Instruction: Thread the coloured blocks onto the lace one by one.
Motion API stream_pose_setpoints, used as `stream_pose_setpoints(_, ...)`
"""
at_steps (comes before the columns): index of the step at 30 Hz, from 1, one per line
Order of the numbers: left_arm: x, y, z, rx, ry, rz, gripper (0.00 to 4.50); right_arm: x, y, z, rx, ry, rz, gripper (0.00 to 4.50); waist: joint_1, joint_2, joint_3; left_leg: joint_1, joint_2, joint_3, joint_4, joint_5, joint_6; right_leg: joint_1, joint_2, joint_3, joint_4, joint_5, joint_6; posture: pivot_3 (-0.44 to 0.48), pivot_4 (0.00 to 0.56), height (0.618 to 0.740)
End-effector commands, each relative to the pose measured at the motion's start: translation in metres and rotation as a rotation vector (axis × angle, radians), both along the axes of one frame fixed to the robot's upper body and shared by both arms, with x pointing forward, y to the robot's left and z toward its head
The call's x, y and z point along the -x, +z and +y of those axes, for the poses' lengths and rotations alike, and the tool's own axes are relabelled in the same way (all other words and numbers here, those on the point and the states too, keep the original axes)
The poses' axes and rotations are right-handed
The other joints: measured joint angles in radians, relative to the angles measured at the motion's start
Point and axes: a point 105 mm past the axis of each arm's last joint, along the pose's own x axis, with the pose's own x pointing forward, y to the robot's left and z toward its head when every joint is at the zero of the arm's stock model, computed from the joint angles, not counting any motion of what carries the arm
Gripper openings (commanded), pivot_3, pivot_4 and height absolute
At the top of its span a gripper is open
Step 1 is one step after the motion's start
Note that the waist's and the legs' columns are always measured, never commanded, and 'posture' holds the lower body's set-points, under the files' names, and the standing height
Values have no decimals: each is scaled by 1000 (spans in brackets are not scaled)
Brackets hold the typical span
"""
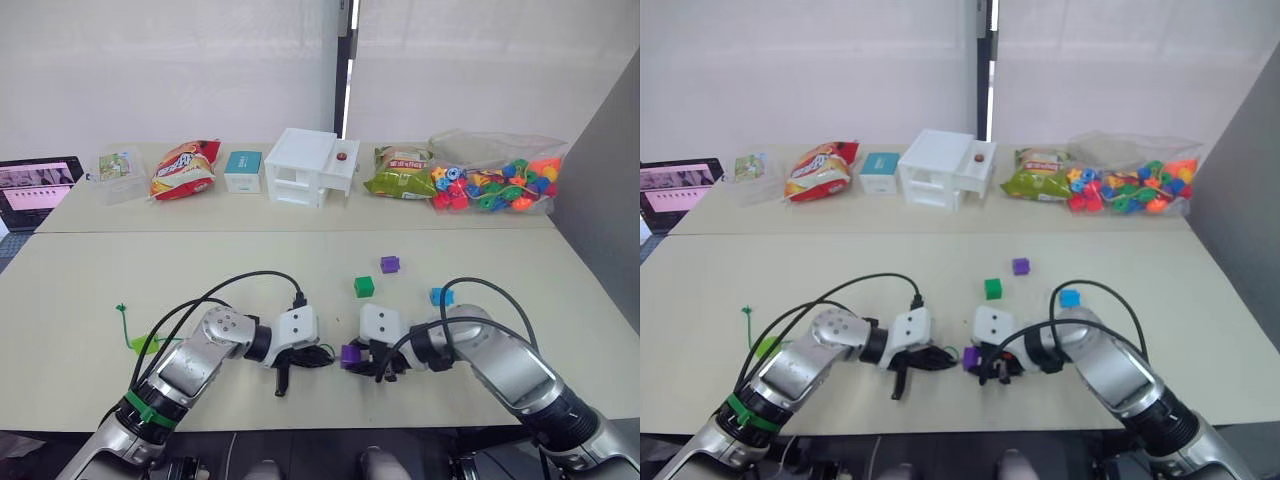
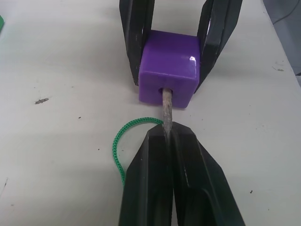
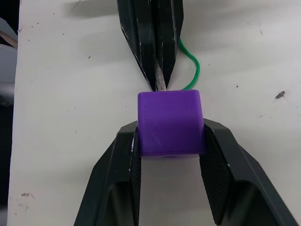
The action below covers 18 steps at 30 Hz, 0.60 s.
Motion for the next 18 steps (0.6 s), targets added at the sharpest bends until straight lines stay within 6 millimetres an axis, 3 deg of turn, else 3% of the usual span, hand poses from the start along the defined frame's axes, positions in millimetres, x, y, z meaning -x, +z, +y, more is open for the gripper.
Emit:
stream_pose_setpoints(1, 1, -4, -1, -16, -2, 9, 28, 3, 11, 5, -25, 30, -35, 1198, 0, 0, 0, 0, 0, 0, 0, 0, 0, 0, 0, 0, 0, 0, 0, 0, 150, 740)
stream_pose_setpoints(18, -7, 1, -11, -7, -23, -35, 28, 8, 11, 3, -24, 45, -26, 1198, 3, 0, 0, 0, 0, 0, 0, 0, 0, 0, 0, 0, 0, 0, 0, 0, 150, 740)
